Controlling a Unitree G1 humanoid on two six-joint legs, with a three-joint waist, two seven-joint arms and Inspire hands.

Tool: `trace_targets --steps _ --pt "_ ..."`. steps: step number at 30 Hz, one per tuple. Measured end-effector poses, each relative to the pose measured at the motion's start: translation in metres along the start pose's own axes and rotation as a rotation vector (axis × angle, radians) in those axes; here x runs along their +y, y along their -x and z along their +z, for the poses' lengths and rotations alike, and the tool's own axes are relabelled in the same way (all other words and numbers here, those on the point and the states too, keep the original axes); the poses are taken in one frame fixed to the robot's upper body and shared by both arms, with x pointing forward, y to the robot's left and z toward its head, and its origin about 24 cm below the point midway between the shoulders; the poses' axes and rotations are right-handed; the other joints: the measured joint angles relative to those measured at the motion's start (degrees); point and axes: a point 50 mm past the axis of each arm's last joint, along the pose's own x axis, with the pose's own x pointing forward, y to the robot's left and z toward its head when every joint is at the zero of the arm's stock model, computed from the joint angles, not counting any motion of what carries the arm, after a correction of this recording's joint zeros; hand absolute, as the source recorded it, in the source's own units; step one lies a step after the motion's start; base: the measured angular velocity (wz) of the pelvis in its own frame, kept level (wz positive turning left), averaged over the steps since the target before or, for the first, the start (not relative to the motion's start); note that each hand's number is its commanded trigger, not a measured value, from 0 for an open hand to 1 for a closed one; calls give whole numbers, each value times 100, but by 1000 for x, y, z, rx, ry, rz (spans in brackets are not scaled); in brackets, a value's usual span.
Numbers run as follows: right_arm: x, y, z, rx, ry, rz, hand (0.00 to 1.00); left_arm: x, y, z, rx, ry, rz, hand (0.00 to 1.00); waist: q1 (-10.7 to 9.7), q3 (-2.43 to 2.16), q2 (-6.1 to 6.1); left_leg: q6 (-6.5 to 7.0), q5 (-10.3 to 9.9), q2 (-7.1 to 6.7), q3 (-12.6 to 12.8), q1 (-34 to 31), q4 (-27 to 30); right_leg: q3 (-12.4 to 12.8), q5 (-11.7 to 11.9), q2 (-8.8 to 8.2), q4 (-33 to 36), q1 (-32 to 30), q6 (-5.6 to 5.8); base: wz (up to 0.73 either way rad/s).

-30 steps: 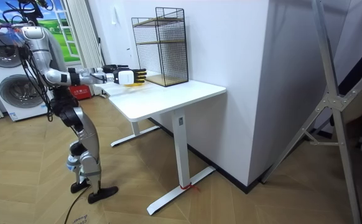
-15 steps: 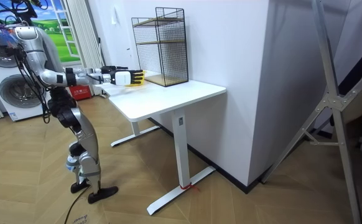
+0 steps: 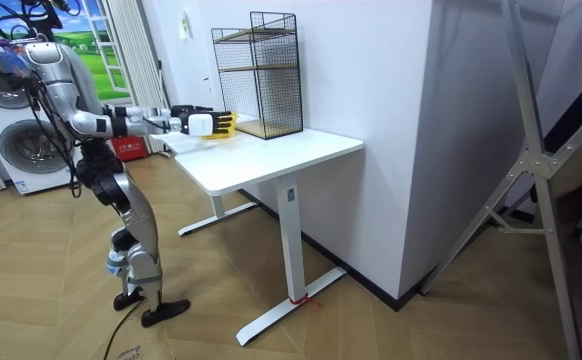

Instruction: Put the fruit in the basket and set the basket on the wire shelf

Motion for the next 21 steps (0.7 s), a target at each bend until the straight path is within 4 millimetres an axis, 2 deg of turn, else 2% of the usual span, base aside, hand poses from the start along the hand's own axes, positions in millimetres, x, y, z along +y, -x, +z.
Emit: trace_targets --steps 4,10,15,21 --pt "1 -5 -3 27 -16 13 0 0 -1 1 -3 -2 -4 0 4 4 -2 0 0 0 6 1 -13 -7 1 -3 -1 -4 2 0" --pt "7 -13 6 4 -14 68 0 1 -1 1 13 -2 -17 0 6 15 -21 0 0 -2 6 -3 -20 -21 1 -8 1 -8 2 0" --pt "9 -17 7 37 -90 73 0 2 -2 1 28 0 -9 0 -2 14 -29 0 0 -32 3 -48 -7 -12 0 -13 -1 -72 4 0" --pt "7 -19 6 54 -216 81 0 -2 -6 5 25 0 -19 0 -27 15 -34 0 0 7 -59 -45 -5 -87 2 -10 -1 -59 1 1"
